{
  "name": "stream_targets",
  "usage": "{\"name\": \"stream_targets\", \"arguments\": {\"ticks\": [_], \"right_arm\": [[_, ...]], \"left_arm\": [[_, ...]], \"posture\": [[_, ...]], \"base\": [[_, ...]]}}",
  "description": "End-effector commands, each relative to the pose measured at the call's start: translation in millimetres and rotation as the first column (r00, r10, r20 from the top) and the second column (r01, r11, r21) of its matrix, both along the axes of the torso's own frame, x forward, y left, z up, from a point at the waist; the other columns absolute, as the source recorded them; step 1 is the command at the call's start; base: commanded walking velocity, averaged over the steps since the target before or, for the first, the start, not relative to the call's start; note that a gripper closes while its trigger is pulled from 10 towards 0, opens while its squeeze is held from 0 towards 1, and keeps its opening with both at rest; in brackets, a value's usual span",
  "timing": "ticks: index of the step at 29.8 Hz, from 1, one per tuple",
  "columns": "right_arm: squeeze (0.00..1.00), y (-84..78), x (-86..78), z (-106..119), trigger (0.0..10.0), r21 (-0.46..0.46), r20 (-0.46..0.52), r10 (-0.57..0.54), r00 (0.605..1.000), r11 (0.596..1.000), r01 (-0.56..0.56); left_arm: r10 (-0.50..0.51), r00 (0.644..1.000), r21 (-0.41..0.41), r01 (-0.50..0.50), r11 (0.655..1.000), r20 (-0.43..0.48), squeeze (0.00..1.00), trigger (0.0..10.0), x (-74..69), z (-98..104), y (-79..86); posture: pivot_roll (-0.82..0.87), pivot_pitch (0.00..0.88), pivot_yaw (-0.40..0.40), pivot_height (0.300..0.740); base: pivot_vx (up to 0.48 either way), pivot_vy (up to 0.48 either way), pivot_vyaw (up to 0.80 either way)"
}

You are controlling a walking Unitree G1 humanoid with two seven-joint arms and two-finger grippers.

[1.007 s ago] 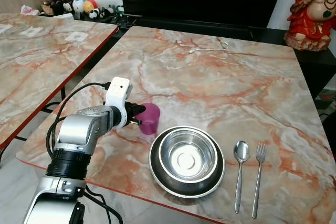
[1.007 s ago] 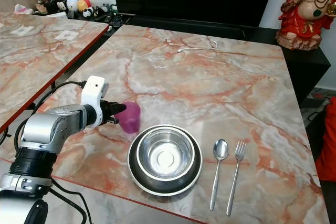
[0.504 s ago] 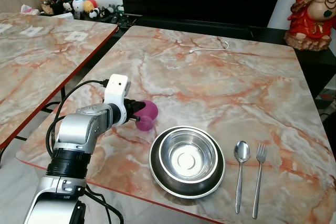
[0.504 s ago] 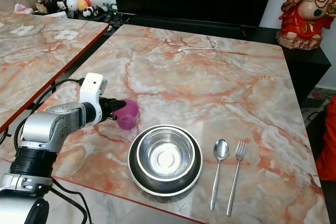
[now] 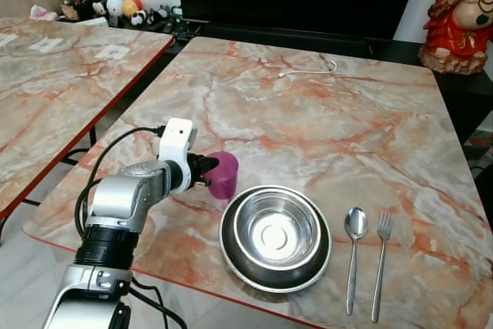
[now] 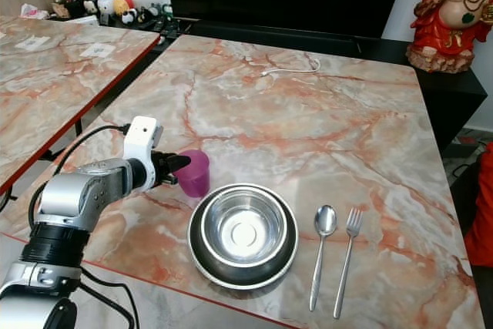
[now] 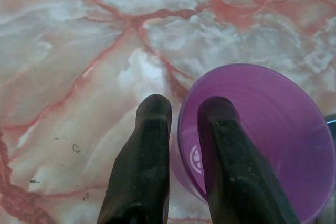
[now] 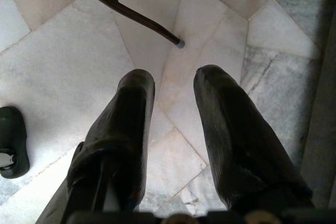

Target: Setting the table

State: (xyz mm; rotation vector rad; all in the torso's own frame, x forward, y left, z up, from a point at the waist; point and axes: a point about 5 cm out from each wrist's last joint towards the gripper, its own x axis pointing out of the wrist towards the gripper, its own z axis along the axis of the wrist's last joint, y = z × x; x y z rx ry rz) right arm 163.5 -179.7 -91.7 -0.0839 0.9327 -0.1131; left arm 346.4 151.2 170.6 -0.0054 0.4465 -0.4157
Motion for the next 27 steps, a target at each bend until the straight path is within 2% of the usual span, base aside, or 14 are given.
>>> {"name": "stream_targets", "arguments": {"ticks": [1, 4, 10, 14, 15, 16, 17, 18, 19, 20, 22, 23, 26, 27], "right_arm": [[0.0, -1.8, -2.9, -1.1, 10.0, -0.007, -0.011, 0.004, 1.0, 1.0, -0.004], [0.0, -2.1, -3.0, -1.2, 10.0, -0.007, -0.013, 0.005, 1.0, 1.0, -0.005], [0.0, -1.8, -2.6, -1.1, 10.0, -0.007, -0.012, 0.006, 1.0, 1.0, -0.006], [0.0, -1.6, -2.4, -1.0, 10.0, -0.007, -0.011, 0.005, 1.0, 1.0, -0.005], [0.0, -1.6, -2.4, -1.0, 10.0, -0.007, -0.011, 0.005, 1.0, 1.0, -0.005], [0.0, -1.5, -2.5, -1.0, 10.0, -0.007, -0.012, 0.003, 1.0, 1.0, -0.003], [0.0, -1.6, -2.5, -1.0, 10.0, -0.007, -0.012, 0.003, 1.0, 1.0, -0.003], [0.0, -1.6, -2.5, -1.0, 10.0, -0.007, -0.012, 0.003, 1.0, 1.0, -0.003], [0.0, -1.6, -2.4, -1.0, 10.0, -0.006, -0.012, 0.002, 1.0, 1.0, -0.002], [0.0, -1.3, -2.3, -1.0, 10.0, -0.005, -0.012, 0.002, 1.0, 1.0, -0.002], [0.0, -1.1, -2.3, -1.0, 10.0, -0.004, -0.012, 0.002, 1.0, 1.0, -0.002], [0.0, -1.2, -2.2, -0.9, 10.0, -0.003, -0.011, 0.0, 1.0, 1.0, -0.001], [0.0, -1.3, -2.2, -1.0, 10.0, -0.003, -0.012, -0.001, 1.0, 1.0, 0.001], [0.0, -1.3, -2.2, -1.0, 10.0, -0.003, -0.012, -0.001, 1.0, 1.0, 0.001]], "left_arm": [[0.015, 0.998, 0.01, -0.015, 1.0, 0.055, 0.0, 10.0, 1.3, 9.8, 3.1], [0.004, 0.992, 0.016, -0.006, 1.0, 0.125, 0.0, 10.0, 2.8, 23.0, 2.6], [-0.015, 0.987, 0.013, 0.013, 1.0, 0.162, 0.0, 10.0, 2.2, 29.6, -0.9], [0.01, 0.97, -0.014, -0.007, 1.0, 0.244, 0.0, 10.0, 2.8, 39.0, 0.1], [0.024, 0.954, -0.006, -0.023, 1.0, 0.298, 0.0, 10.0, 3.2, 43.0, 2.3], [0.039, 0.916, 0.011, -0.047, 0.999, 0.4, 0.0, 10.0, 2.6, 50.0, 6.2], [0.03, 0.89, 0.035, -0.051, 0.998, 0.455, 0.0, 10.0, 1.1, 52.2, 7.7], [0.028, 0.871, 0.056, -0.064, 0.996, 0.49, 0.0, 10.0, -0.2, 52.1, 9.6], [0.081, 0.858, 0.057, -0.128, 0.99, 0.507, 0.0, 10.0, -0.1, 48.2, 16.5], [0.184, 0.812, 0.125, -0.3, 0.946, 0.554, 0.0, 10.0, -1.4, 37.8, 35.3], [0.198, 0.783, 0.194, -0.376, 0.906, 0.59, 0.0, 10.0, -3.3, 33.6, 43.3], [0.245, 0.741, 0.197, -0.453, 0.869, 0.625, 0.0, 10.0, -8.4, 28.2, 52.7], [0.355, 0.683, 0.158, -0.567, 0.809, 0.638, 0.0, 10.0, -19.4, 13.9, 63.9], [0.355, 0.683, 0.158, -0.567, 0.809, 0.638, 0.0, 10.0, -19.4, 13.9, 63.9]], "posture": [[0.08, 0.0, -0.025, 0.74], [0.08, 0.0, -0.025, 0.74], [0.08, 0.0, -0.025, 0.74], [0.08, 0.0, -0.025, 0.74], [0.08, 0.0, -0.025, 0.74], [0.08, 0.0, -0.025, 0.74], [0.08, 0.0, -0.024, 0.74], [0.08, 0.0, -0.024, 0.74], [0.08, 0.0, -0.023, 0.74], [0.08, 0.0, -0.021, 0.74], [0.08, 0.0, -0.021, 0.74], [0.07, 0.0, -0.022, 0.74], [0.07, 0.0, -0.023, 0.74], [0.07, 0.0, -0.023, 0.74]], "base": [[0.0, 0.0, 0.0], [0.0, 0.0, 0.0], [0.0, 0.0, 0.0], [0.0, 0.0, 0.0], [0.0, 0.0, 0.0], [0.0, 0.0, 0.0], [0.0, 0.0, 0.0], [0.0, 0.0, 0.0], [0.0, 0.0, 0.0], [0.0, 0.0, 0.0], [0.0, 0.0, 0.0], [0.0, 0.0, 0.0], [0.0, 0.0, 0.0], [0.0, 0.0, 0.0]]}}
